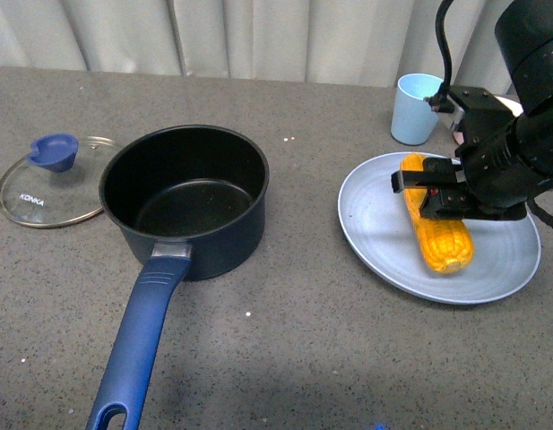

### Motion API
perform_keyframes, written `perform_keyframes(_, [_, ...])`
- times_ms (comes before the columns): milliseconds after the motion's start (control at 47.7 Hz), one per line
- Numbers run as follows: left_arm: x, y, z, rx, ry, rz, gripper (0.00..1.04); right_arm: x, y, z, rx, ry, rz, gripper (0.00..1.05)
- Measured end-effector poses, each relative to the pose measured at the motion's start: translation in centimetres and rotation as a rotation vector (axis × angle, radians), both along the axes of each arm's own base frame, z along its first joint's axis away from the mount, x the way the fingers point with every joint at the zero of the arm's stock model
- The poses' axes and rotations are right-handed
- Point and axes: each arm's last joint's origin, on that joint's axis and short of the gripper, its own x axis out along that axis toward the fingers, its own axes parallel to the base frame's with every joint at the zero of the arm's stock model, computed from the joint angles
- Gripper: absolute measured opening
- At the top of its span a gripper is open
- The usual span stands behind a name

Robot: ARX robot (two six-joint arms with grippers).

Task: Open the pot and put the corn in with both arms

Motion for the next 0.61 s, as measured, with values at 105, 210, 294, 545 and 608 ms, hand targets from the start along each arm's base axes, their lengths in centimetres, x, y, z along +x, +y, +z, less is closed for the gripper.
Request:
perform_keyframes(105, [0.0,0.0,0.0,0.0,0.0,0.0,0.98,-0.4,0.6,3.3,0.11,-0.077,0.055,0.18])
perform_keyframes(210, [0.0,0.0,0.0,0.0,0.0,0.0,0.98,0.2,2.2,6.6,0.176,-0.157,0.094,0.15])
perform_keyframes(294, [0.0,0.0,0.0,0.0,0.0,0.0,0.98,1.1,4.2,8.1,0.217,-0.183,0.124,0.13])
perform_keyframes(545, [0.0,0.0,0.0,0.0,0.0,0.0,0.98,2.9,11.6,9.1,0.313,-0.154,0.245,0.12])
perform_keyframes(608, [0.0,0.0,0.0,0.0,0.0,0.0,0.98,3.1,13.2,9.2,0.329,-0.146,0.262,0.12])
